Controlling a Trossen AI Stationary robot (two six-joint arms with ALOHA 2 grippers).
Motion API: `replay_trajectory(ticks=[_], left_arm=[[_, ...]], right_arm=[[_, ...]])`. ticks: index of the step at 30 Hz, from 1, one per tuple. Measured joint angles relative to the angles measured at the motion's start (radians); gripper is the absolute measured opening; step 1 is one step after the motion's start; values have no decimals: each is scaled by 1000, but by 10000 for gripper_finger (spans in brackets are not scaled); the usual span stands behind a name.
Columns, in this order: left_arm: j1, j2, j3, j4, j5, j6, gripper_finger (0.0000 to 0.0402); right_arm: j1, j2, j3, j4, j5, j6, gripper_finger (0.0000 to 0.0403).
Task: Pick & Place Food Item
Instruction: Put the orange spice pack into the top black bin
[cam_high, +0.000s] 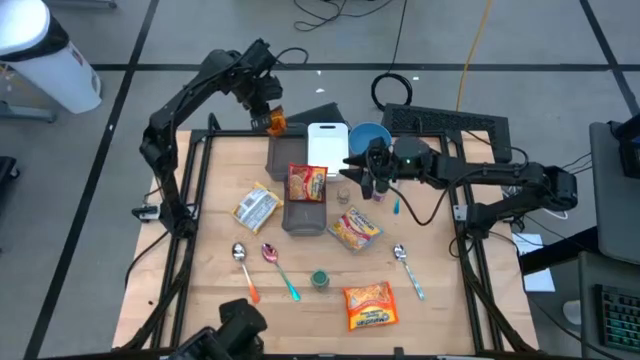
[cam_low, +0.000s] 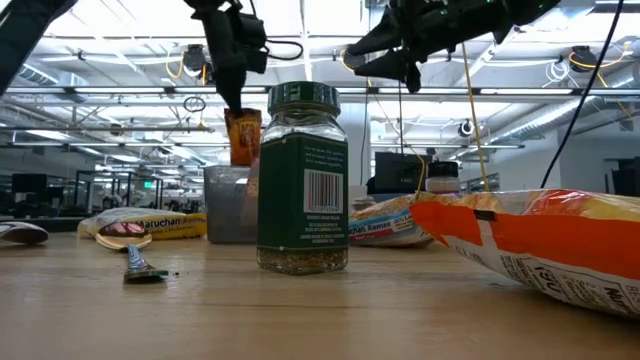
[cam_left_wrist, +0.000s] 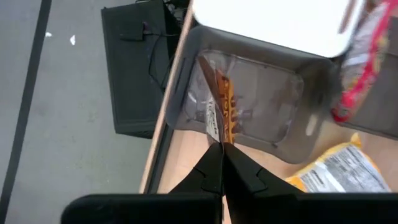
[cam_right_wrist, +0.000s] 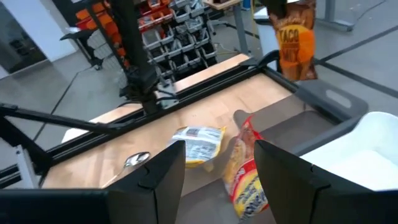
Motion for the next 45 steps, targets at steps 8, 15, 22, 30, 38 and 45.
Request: replay_trajectory(ticks=[8, 15, 22, 30, 38, 45], left_arm=[[13, 56, 0, 31, -12, 38, 3], [21, 109, 0, 57, -18, 54, 3], [37, 126, 0, 76, -5, 61, 2], [37, 127, 0, 127, 1, 64, 2], [37, 127, 0, 126, 2, 68, 3], [39, 132, 0, 126, 22, 66, 2]], right_arm=[[-87, 0, 0, -1, -121, -15, 185], [-126, 0, 1, -20, -121, -15, 185], [-126, 0, 1, -32, -126, -23, 185], [-126, 0, 1, -31, -122, -49, 185], [-126, 0, 1, -31, -122, -49, 185], [-126, 0, 1, -31, -122, -52, 185]])
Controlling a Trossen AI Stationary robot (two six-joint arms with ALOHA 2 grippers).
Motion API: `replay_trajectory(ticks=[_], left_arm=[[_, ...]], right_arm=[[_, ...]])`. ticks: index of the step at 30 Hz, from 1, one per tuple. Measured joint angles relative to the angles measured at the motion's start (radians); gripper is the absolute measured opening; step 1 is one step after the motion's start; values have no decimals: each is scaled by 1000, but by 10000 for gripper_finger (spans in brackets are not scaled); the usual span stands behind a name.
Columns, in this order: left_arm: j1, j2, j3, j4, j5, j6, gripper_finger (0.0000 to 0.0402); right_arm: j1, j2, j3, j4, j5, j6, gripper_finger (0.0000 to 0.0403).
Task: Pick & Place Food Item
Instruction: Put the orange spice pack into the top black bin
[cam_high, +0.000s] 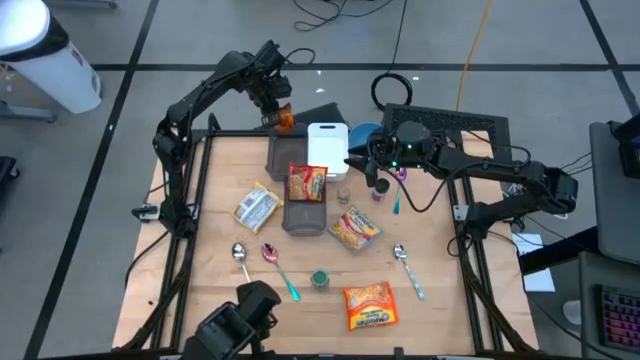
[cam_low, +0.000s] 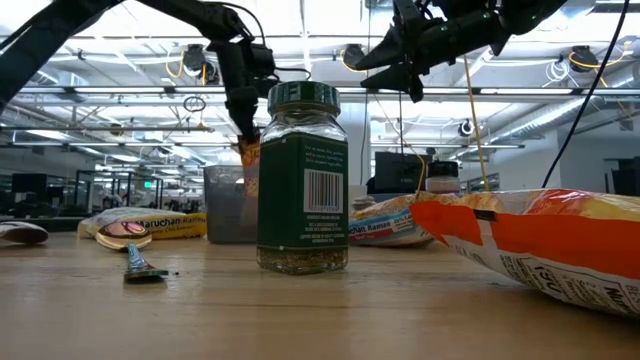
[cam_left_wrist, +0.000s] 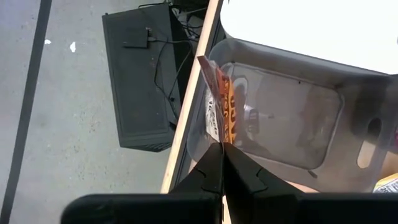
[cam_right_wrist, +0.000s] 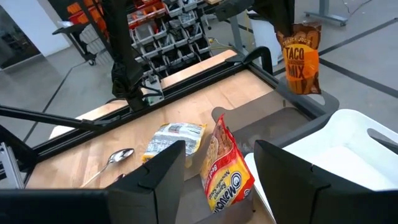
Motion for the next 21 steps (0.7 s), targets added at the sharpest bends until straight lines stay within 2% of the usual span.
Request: replay_trajectory(ticks=[21], left_arm=[[-2, 111, -1, -28, 2, -1, 3]], right_arm=[[0, 0, 0, -52, 2, -49, 185]])
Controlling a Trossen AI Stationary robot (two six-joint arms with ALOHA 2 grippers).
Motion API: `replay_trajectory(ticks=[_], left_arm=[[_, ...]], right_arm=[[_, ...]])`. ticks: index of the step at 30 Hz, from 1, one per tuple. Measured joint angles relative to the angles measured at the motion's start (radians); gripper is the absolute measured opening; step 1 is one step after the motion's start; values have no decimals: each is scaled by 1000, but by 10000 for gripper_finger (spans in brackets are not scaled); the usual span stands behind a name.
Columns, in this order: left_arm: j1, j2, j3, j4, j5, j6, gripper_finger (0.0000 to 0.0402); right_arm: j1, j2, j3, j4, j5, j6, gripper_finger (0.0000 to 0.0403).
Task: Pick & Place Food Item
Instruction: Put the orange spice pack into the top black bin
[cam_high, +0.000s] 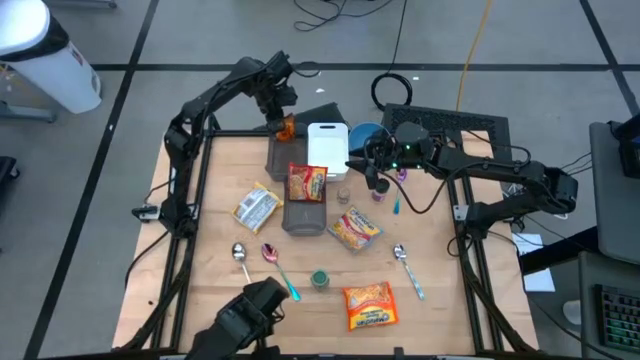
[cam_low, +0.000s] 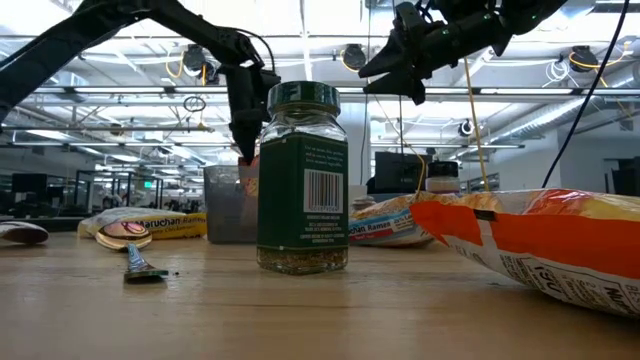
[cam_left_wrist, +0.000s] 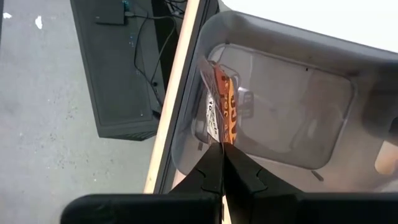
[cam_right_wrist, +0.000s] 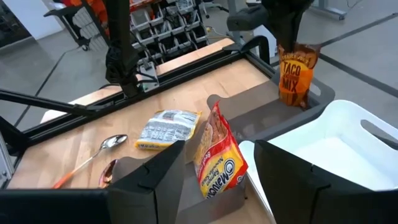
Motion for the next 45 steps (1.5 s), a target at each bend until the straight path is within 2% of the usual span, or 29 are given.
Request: replay_trajectory(ticks=[17, 22, 30, 36, 45], left_arm=[[19, 40, 0, -19, -18, 8, 4], [19, 40, 0, -19, -17, 7, 3], [21, 40, 0, -18, -17, 9, 4], [22, 40, 0, -16, -17, 14, 4], [27, 40, 0, 6, -16, 17, 5]], right_arm=[[0, 0, -1, 0, 2, 0, 185], [-14, 0, -42, 28, 1, 17, 185], [-39, 0, -164, 193, -1, 178, 185], [-39, 0, -203, 287, -2, 207, 185], [-39, 0, -204, 307, -2, 192, 185]])
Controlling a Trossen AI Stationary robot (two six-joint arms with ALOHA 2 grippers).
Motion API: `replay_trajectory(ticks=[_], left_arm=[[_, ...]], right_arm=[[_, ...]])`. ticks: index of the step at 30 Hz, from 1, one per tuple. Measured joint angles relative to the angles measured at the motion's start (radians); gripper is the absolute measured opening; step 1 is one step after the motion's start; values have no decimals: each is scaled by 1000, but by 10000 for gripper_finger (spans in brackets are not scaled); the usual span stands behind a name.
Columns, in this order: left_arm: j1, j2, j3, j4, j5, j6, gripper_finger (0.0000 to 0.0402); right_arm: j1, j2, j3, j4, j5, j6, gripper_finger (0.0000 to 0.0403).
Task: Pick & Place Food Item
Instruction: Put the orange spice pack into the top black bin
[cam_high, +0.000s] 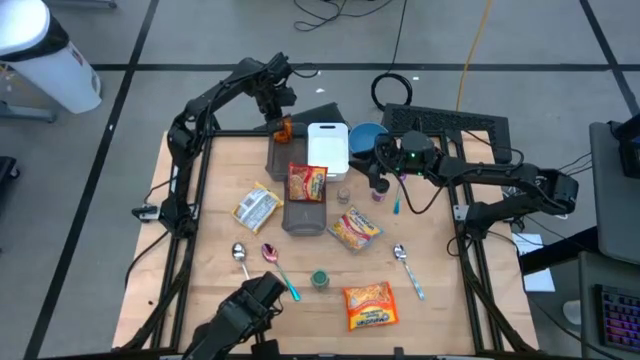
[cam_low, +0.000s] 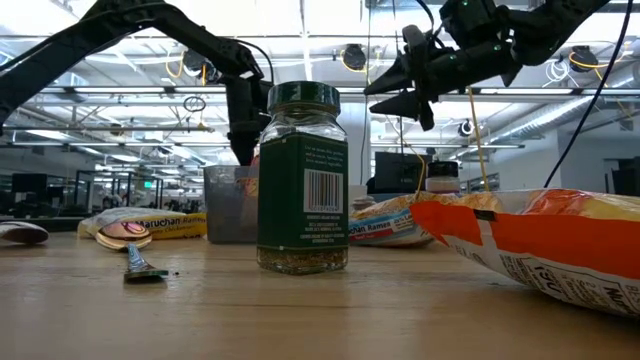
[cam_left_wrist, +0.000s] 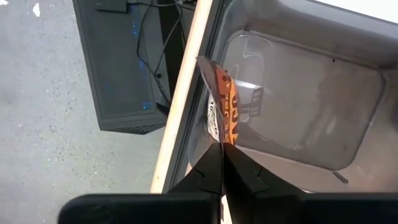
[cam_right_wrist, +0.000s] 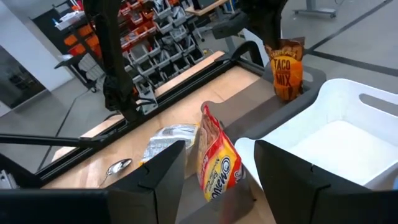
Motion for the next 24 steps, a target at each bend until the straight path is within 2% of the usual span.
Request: replay_trajectory(ticks=[3, 13, 24], left_arm=[[0, 0, 0, 16, -1, 2, 6], [0, 0, 0, 31, -9, -2, 55], [0, 0, 0, 29, -38, -26, 58]], right_arm=[[0, 0, 0, 0, 0, 0, 185], [0, 0, 0, -1, 0, 0, 185], [0, 0, 0, -1, 0, 0, 185]])
